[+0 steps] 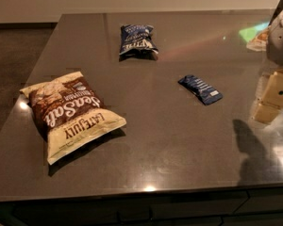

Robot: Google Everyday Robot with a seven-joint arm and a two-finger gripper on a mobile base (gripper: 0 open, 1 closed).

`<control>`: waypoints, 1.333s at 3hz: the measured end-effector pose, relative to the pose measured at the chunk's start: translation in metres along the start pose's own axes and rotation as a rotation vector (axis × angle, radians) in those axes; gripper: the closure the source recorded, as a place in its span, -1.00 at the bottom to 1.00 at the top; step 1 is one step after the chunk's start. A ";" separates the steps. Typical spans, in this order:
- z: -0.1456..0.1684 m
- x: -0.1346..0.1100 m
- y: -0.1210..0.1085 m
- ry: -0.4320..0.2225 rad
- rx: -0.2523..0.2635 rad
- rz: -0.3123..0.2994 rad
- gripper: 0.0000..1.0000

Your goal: Move rxbar blueberry near brown chip bag

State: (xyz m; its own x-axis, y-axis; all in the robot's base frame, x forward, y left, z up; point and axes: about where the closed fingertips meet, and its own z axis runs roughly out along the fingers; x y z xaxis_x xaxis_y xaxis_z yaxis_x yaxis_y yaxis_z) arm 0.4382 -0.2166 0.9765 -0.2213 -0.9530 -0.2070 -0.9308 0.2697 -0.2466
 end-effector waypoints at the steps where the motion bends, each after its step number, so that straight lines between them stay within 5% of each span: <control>1: 0.000 0.000 0.000 0.000 0.000 0.000 -1.00; 2: 0.021 -0.006 -0.013 -0.001 -0.021 -0.001 -1.00; 4: 0.086 -0.034 -0.055 -0.060 -0.098 0.131 -1.00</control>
Offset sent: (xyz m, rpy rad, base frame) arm 0.0555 0.0133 -0.0469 0.0129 0.0763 0.0146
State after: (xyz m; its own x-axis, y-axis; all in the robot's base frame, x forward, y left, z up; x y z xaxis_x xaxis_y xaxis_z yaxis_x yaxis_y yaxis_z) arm 0.5216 -0.1875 0.9155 -0.3272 -0.9000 -0.2879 -0.9198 0.3732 -0.1212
